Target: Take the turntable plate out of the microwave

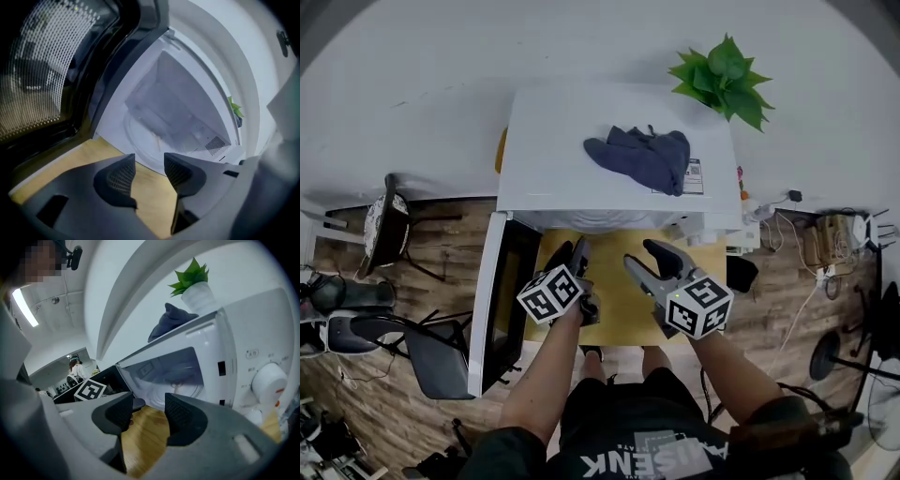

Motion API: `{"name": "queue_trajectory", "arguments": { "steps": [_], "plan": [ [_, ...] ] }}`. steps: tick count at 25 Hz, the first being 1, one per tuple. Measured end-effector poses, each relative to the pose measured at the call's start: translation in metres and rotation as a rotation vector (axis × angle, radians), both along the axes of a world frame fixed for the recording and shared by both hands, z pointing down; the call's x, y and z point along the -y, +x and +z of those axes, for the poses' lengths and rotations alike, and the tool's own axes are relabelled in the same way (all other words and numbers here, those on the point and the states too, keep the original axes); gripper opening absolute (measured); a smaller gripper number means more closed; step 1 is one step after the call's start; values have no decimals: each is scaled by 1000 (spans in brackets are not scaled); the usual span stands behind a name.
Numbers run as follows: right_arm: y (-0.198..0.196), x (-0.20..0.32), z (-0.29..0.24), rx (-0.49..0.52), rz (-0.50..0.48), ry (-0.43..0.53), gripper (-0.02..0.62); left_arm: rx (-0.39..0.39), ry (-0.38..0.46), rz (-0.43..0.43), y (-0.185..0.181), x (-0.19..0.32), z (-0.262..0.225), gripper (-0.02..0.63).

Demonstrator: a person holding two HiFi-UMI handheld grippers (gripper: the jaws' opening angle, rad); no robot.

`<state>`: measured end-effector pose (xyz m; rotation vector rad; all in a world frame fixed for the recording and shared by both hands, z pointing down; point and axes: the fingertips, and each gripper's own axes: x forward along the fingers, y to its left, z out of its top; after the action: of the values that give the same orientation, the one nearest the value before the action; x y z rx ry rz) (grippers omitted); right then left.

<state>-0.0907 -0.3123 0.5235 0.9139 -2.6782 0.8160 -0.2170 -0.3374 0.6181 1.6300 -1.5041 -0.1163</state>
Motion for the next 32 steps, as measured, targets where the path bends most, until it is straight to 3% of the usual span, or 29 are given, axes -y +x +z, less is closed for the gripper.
{"name": "queue_trajectory", "arguments": {
  "steps": [9, 15, 19, 23, 25, 32],
  "plan": [
    [-1, 7, 32, -16, 10, -13, 196, -155, -29, -33, 15, 26, 40, 178],
    [4, 9, 41, -22, 14, -24, 196, -205, -61, -64, 21, 38, 47, 178],
    [6, 10, 43, -25, 8, -30, 196, -282, -66, -100, 24, 40, 47, 159],
    [7, 13, 47, -25, 15, -42, 196, -297, -68, -113, 25, 40, 44, 118],
    [6, 13, 50, -14, 19, -60, 196, -326, -72, -138, 23, 39, 42, 84],
    [-6, 17, 81, 71, 73, -205, 196, -369, -71, -124, 26, 32, 41, 64]
  ]
}}
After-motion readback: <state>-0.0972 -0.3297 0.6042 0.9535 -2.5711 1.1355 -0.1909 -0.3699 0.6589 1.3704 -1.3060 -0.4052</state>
